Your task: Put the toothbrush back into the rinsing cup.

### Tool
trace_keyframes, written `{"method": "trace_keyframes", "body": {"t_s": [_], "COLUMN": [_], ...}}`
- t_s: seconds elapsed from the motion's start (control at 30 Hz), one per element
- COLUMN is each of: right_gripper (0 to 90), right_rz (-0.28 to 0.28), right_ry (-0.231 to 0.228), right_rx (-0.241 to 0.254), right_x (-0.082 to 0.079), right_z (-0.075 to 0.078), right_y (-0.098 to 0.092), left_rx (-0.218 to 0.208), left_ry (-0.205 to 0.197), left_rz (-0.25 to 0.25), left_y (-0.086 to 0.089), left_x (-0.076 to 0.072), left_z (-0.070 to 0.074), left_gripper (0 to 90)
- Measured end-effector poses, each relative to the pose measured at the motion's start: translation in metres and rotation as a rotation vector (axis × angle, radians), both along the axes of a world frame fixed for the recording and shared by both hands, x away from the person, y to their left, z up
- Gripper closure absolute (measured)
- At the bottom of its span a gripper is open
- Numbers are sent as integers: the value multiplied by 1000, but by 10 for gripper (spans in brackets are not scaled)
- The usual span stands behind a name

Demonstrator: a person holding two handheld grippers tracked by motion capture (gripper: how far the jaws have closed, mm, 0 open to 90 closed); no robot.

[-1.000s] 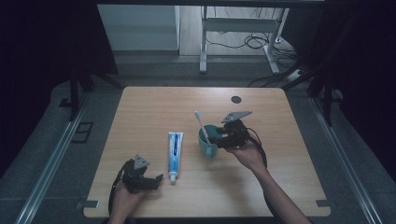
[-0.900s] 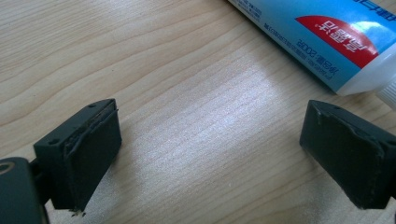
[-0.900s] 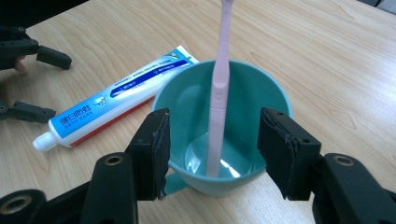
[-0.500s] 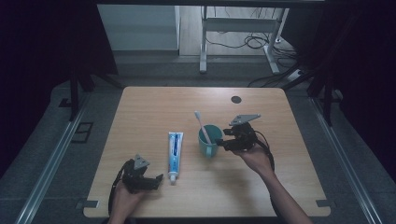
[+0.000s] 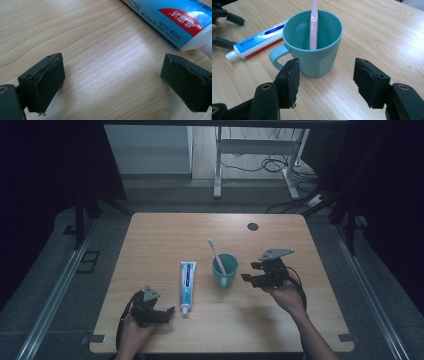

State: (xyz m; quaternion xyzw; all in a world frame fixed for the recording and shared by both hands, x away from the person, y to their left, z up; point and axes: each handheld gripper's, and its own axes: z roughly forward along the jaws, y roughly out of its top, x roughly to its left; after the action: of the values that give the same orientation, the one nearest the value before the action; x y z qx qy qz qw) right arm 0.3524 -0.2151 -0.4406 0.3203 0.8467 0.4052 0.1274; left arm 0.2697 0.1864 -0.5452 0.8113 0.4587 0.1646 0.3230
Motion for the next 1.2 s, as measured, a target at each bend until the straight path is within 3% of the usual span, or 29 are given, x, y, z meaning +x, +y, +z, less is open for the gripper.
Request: {"method": "trace_keyframes", "body": {"t_s": [0.53,0.97,1.2], "right_gripper": [311,145,106], "right_rz": [1,-45,-60], "right_ry": [-8,-25,-37], "right_rx": [-3,1,3], "right_x": [-17,-31,-38], "right_z": [-5,-11,-17], "right_y": [-20,-42,-50], "left_rx": [3,-2,0], "left_ry": [-2,1,2], "left_rz": [-4,4,7], "left_y": [0,-1,-1], "left_x": [0,0,1], "left_z": [0,0,0], "left_gripper": [54,48,46]}}
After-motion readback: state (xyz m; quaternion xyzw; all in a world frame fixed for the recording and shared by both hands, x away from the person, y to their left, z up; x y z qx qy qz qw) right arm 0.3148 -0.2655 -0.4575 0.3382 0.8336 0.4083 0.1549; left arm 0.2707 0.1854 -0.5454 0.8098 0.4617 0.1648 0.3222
